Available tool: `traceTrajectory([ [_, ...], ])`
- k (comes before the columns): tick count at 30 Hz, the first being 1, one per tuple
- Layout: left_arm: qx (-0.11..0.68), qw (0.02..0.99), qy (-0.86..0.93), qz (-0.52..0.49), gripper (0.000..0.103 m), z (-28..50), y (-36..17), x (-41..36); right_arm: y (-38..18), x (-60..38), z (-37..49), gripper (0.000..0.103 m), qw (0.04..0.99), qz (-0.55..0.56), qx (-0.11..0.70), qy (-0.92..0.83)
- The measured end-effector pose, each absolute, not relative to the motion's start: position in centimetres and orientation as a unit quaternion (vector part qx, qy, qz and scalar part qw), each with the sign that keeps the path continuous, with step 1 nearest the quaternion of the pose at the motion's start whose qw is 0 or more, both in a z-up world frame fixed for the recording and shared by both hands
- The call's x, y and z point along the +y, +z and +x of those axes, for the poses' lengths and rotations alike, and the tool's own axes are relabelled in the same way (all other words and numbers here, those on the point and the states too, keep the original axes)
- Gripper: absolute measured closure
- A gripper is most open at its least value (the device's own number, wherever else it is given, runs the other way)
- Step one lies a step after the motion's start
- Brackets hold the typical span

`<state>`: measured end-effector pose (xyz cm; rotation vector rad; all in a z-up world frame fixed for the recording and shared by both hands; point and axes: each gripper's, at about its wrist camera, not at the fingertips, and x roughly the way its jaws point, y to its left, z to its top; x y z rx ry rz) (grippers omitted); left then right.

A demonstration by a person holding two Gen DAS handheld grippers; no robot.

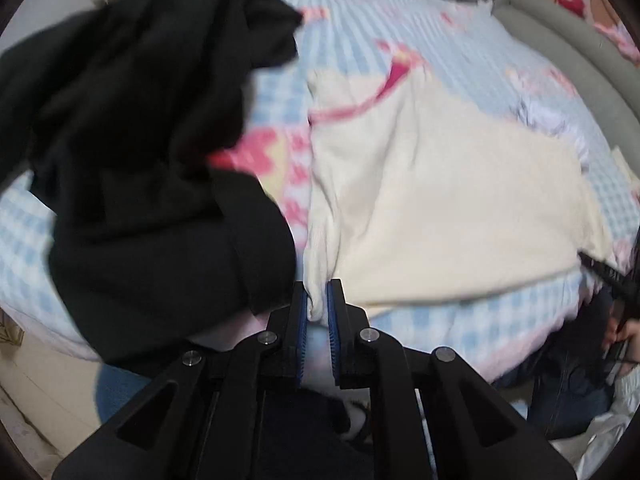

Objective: Fold clothes

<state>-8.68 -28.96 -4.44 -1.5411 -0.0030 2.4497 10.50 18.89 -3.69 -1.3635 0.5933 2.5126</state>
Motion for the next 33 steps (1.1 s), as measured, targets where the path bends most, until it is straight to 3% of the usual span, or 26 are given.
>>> traceTrajectory([
  [4,-0.058,0.129,0.861,-0.488,0.082,-6.6,-2.0,-30.6,-3.5,19.3,10.7,0.067,0.103,-0.468,0.209,0.853],
  [6,-0.106,0.14,0.884,-0.434,0.074,-6.3,0.1,-31.9,-2.7,19.7,10.8,0.067,0.099,-0.466,0.221,0.851],
  [7,-0.127,0.148,0.891,-0.411,0.065,-6.5,0.9,-32.3,-2.0,19.8,10.8,0.067,0.099,-0.464,0.226,0.851],
  [9,-0.155,0.16,0.885,-0.409,0.062,-7.8,0.6,-32.0,0.0,18.9,10.6,0.063,0.089,-0.447,0.212,0.864],
  [11,-0.144,0.168,0.871,-0.439,0.064,-9.4,-1.2,-29.8,1.3,17.1,9.7,0.056,0.071,-0.437,0.173,0.88],
  [15,-0.059,0.132,0.839,-0.524,0.064,-11.0,-5.5,-24.7,-0.4,16.0,7.7,0.056,0.065,-0.461,0.164,0.87],
  [17,-0.07,0.101,0.828,-0.547,0.09,-11.2,-6.9,-26.2,-1.9,17.2,8.1,0.06,0.083,-0.481,0.169,0.856],
  [19,-0.136,0.108,0.819,-0.546,0.092,-11.4,-6.7,-28.8,-2.3,19.1,9.7,0.067,0.1,-0.482,0.178,0.852],
  [23,-0.113,0.13,0.854,-0.492,0.078,-13.4,-2.9,-26.6,-0.6,22.0,10.5,0.063,0.092,-0.472,0.202,0.853],
  [25,-0.079,0.157,0.868,-0.464,0.073,-14.9,-1.3,-23.1,0.8,21.6,8.4,0.061,0.077,-0.462,0.174,0.866],
  [27,-0.042,0.184,0.879,-0.438,0.062,-16.4,0.3,-19.4,2.2,21.0,6.1,0.06,0.059,-0.45,0.152,0.878],
  [28,-0.023,0.181,0.884,-0.431,0.051,-17.4,0.6,-18.0,2.9,20.8,4.7,0.059,0.052,-0.447,0.145,0.881],
  [29,-0.002,0.169,0.888,-0.427,0.047,-18.5,0.8,-16.7,3.4,20.6,3.5,0.057,0.05,-0.443,0.137,0.884],
  [33,0.004,0.148,0.874,-0.463,0.046,-23.1,-0.6,-15.1,5.0,20.9,-0.7,0.03,0.077,-0.421,0.079,0.9],
])
